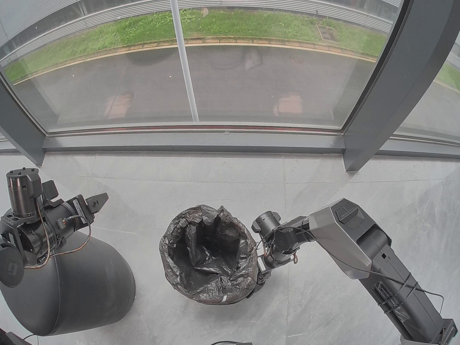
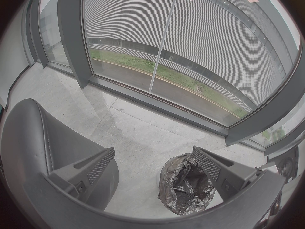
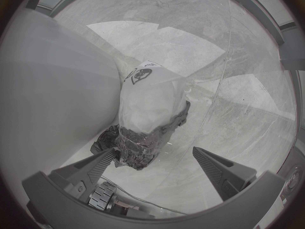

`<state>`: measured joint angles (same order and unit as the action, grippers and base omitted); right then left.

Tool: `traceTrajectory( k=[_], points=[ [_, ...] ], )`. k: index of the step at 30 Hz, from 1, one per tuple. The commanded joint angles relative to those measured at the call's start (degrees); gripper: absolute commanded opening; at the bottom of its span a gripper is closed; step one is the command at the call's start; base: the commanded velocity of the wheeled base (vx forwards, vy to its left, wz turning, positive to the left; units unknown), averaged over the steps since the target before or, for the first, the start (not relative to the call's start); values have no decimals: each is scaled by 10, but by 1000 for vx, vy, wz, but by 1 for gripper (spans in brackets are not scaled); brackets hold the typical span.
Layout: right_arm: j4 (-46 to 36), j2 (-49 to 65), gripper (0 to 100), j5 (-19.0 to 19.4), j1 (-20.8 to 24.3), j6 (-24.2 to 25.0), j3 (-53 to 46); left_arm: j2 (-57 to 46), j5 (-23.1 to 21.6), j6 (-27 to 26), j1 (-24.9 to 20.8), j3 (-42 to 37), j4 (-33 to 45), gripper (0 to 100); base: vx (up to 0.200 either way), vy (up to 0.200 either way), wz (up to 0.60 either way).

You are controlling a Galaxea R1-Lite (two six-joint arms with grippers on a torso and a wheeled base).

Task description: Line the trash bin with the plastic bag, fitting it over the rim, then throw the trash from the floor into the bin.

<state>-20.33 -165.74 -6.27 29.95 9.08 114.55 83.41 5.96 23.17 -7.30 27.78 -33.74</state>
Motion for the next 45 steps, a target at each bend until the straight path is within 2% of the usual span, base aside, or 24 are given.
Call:
traceTrajectory(
  k=[1,8,14,15,26,37,40,45],
  points=[
    [23,-2,100,-5,4,-3,0,4,0,0,-1,-2,-5,100,0,0,0],
    [73,-22,100,-12,4,-25,0,24,0,-1,-6,-23,-56,100,0,0,0],
    [88,-34,100,-20,3,-42,0,25,0,-1,-7,-27,-64,100,0,0,0],
    [88,-35,0,-20,3,-42,0,25,0,-1,-7,-27,-64,100,0,0,0],
    [91,-38,0,-21,3,-42,0,32,0,-1,-10,-28,-64,100,0,0,0],
    [71,15,0,-57,1,-66,0,21,0,-1,-11,-28,-64,100,0,0,0],
    [35,61,0,-69,0,-79,0,6,-2,-1,-11,-29,-64,100,0,0,0],
    [-3,154,0,-101,-4,-158,0,-41,-2,-2,-25,-37,-64,100,0,0,0]
  ],
)
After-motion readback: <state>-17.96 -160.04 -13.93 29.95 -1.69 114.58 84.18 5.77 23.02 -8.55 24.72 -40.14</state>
